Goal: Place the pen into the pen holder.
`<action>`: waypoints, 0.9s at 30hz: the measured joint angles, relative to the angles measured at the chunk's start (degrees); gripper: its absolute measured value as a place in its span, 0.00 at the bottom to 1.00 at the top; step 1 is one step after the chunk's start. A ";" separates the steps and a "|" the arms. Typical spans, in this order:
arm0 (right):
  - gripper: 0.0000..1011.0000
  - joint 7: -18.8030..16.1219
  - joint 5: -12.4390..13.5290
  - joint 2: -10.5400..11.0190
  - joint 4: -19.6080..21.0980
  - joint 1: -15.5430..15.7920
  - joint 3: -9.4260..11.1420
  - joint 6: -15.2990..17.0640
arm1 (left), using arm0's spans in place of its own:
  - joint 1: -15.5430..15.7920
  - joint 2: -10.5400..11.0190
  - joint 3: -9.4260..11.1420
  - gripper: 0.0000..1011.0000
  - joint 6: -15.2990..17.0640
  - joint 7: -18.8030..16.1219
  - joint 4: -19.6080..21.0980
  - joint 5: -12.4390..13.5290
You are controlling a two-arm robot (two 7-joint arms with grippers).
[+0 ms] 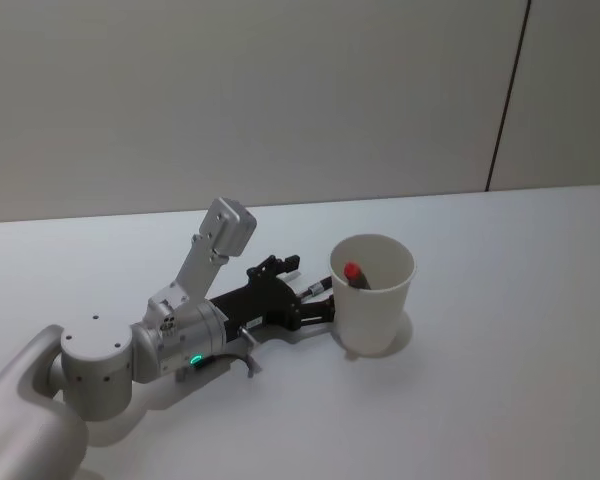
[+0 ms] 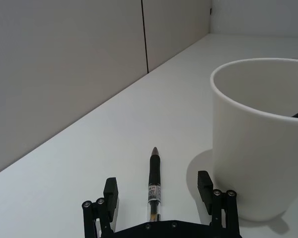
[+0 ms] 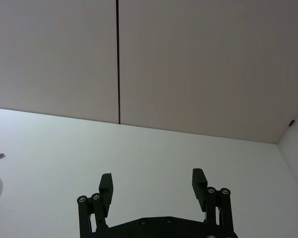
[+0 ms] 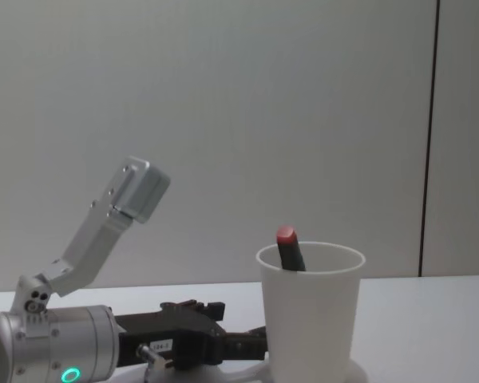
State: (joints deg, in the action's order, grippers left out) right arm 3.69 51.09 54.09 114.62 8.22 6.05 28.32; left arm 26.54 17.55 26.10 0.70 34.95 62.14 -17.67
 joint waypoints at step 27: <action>0.99 0.00 0.00 0.00 0.00 0.00 -0.01 0.00 | 1.26 -0.47 0.43 0.99 4.30 -0.11 -0.63 2.74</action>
State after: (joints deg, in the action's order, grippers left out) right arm 3.69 51.09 54.09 114.62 8.23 6.04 28.31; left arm 27.80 17.08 26.53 5.01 34.84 61.51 -14.94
